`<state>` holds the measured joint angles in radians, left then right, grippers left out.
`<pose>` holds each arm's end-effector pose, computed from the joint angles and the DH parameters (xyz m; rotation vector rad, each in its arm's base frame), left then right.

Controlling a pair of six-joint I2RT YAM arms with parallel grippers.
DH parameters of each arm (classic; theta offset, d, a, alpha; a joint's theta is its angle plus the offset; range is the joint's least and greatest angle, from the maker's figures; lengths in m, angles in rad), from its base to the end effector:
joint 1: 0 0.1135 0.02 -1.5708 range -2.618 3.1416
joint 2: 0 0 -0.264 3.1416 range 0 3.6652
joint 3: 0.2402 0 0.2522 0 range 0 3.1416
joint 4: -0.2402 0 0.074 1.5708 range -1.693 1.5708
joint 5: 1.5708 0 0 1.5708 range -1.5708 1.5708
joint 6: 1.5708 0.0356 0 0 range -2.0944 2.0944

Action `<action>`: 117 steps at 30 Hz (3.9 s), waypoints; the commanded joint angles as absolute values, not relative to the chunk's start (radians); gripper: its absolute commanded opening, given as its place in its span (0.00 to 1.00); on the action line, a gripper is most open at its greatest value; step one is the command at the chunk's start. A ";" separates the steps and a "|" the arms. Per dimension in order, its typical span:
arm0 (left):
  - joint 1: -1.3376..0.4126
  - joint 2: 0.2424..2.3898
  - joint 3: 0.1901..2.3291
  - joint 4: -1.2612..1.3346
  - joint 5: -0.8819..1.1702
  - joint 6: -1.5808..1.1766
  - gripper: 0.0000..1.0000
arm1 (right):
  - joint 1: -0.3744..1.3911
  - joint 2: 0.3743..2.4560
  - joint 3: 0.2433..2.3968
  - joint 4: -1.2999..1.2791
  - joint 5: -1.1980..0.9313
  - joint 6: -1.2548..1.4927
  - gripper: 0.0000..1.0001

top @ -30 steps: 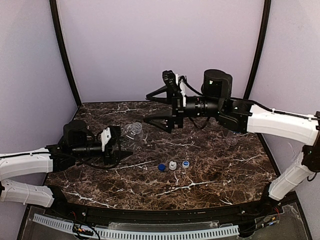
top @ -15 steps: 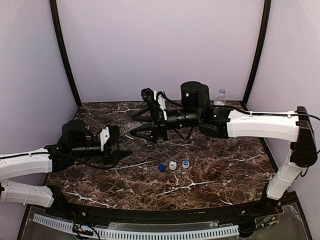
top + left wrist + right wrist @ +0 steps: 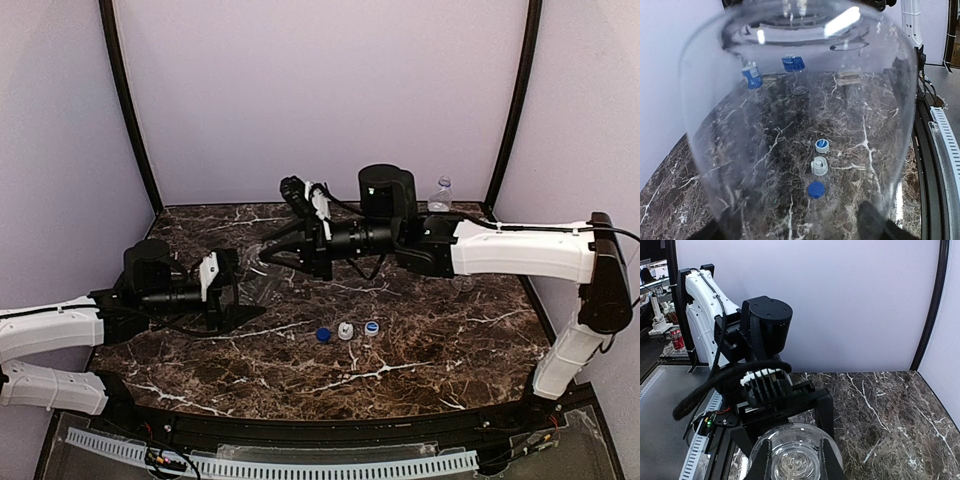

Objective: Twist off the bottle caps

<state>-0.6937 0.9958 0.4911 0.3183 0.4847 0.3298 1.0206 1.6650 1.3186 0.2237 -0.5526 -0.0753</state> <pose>0.1613 -0.1557 0.2496 1.1696 1.3501 -0.6879 0.1928 0.3500 0.3368 -1.2955 1.2744 1.1546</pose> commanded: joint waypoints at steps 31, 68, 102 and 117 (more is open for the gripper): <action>-0.695 0.935 0.450 0.388 0.343 0.366 0.99 | 0.463 1.532 1.051 -0.138 0.102 0.152 0.00; -0.692 0.902 0.426 0.378 0.252 0.347 0.99 | 0.402 1.454 1.294 -0.321 -0.173 0.142 0.73; -0.690 0.910 0.425 0.374 0.272 0.346 0.99 | 0.397 1.582 1.157 -0.213 -0.168 0.247 0.77; -0.690 0.911 0.423 0.375 0.291 0.344 0.99 | 0.397 1.580 1.151 -0.230 -0.100 0.231 0.98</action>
